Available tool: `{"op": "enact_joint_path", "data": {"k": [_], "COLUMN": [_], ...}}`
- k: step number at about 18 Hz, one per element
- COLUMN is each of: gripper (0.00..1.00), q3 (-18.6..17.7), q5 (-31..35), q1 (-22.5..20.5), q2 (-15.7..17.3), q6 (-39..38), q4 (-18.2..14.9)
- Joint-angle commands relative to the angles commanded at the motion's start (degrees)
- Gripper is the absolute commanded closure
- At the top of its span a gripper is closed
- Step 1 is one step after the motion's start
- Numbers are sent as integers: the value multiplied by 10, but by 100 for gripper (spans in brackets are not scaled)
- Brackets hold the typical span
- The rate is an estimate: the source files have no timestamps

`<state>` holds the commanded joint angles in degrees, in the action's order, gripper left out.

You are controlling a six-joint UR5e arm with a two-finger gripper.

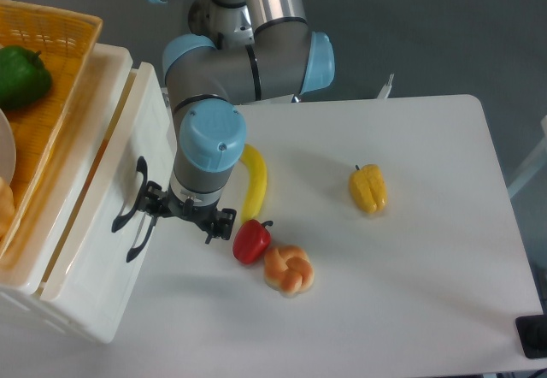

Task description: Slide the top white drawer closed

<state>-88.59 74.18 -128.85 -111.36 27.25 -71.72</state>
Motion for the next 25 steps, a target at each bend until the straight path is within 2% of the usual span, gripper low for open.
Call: {"op": "enact_joint_path", "data": {"k": [11, 16, 21, 25], "gripper": [0, 0, 0, 0], "q3": [2, 26, 31, 32], "q5": [2, 7, 54, 67], "q1": [-2, -26, -83, -147], "q2": [0, -4, 3, 22], "q6": [3, 14, 161, 249], "q4": [1, 4, 4, 4]}}
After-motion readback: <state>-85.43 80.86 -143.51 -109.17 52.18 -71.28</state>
